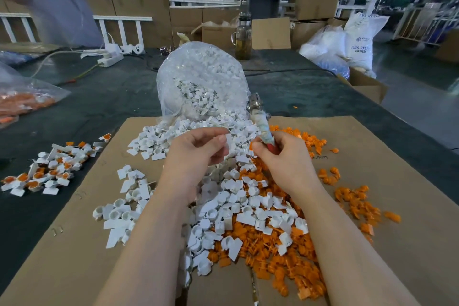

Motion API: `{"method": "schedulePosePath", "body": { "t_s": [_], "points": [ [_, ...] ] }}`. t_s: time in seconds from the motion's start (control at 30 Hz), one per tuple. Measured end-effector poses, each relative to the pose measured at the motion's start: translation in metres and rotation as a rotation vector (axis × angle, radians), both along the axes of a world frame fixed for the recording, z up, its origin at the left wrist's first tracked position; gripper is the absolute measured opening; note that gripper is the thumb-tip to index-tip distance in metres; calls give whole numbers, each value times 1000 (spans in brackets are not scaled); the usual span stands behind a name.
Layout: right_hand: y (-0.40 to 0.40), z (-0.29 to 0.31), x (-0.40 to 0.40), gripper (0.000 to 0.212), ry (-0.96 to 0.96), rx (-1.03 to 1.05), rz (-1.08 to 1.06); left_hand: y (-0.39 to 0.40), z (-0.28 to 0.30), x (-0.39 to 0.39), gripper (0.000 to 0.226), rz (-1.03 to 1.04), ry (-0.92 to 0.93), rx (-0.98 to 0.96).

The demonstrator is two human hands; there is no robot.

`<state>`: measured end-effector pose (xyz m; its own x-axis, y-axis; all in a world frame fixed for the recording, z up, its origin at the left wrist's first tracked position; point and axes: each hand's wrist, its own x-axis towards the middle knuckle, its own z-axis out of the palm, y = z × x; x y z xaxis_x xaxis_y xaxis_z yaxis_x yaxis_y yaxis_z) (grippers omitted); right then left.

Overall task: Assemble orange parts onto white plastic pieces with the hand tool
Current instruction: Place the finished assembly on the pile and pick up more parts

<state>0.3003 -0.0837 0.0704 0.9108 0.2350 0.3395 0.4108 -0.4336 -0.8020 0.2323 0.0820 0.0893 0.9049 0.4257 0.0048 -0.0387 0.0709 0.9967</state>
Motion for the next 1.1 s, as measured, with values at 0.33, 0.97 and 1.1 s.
{"method": "schedulePosePath", "body": {
  "t_s": [0.33,0.97,1.1],
  "points": [
    [3,1,-2,7,8,20,46,-12,-2,3,23,122,55,329],
    [6,3,-7,5,-58,206,92,-21,5,4,24,64,-39,-98],
    [7,4,-10,5,-83,232,104,-23,6,2,9,104,-46,-93]
  ]
}}
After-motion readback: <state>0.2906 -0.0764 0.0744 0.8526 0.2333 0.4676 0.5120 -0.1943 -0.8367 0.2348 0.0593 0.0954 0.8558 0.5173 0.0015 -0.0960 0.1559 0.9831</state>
